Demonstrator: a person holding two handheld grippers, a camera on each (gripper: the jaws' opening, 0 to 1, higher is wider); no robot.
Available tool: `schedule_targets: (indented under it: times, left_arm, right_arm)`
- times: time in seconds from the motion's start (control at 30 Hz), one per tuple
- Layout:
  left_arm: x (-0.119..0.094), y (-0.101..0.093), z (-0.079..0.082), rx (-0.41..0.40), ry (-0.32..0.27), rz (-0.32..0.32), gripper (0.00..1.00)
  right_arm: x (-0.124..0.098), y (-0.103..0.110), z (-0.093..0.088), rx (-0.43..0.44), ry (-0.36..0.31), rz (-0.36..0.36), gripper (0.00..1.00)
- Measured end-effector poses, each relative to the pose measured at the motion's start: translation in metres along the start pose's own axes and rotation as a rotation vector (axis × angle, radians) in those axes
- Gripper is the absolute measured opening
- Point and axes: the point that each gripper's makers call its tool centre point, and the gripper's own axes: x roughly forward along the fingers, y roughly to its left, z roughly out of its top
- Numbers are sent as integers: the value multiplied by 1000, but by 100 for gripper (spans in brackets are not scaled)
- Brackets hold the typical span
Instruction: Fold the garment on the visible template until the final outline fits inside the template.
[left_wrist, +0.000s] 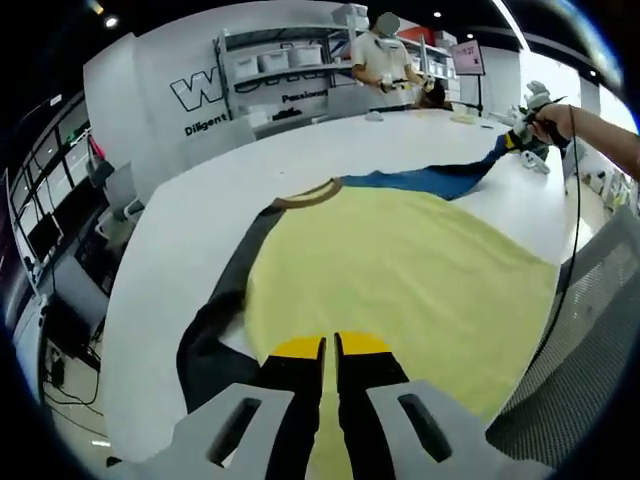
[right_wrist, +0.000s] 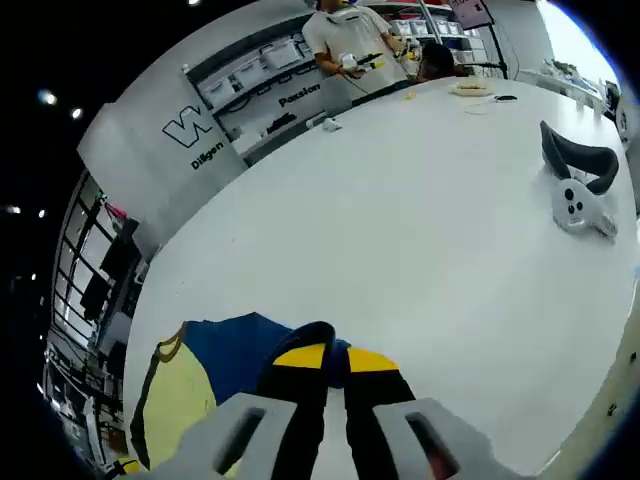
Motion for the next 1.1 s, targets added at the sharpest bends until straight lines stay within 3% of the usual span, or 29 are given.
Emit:
schedule_targets:
  times: [0.17,0.33,0.5,0.53,0.6,0.67,1.1]
  left_arm:
    - [2,-8,7,-20,-25,-44,5]
    - [7,-26,29,45,-77,-96,10]
    - [16,-45,46,94,-99,-140,17]
    - [16,-54,50,92,-106,-177,16]
    - [18,-68,57,78,-119,-227,14]
    - [19,-78,64,92,-139,-254,18]
    - [28,-131,118,213,-234,-370,27]
  right_arm:
    - [-3,1,-6,27,9,16,0]
    - [-8,13,-8,15,4,46,0]
    - [-17,30,-11,-31,-2,69,0]
    - [-17,34,-13,-32,-1,74,0]
    - [-20,45,-22,1,31,123,0]
    - [-25,56,-26,27,29,159,0]
    - [-45,99,-32,-38,18,235,0]
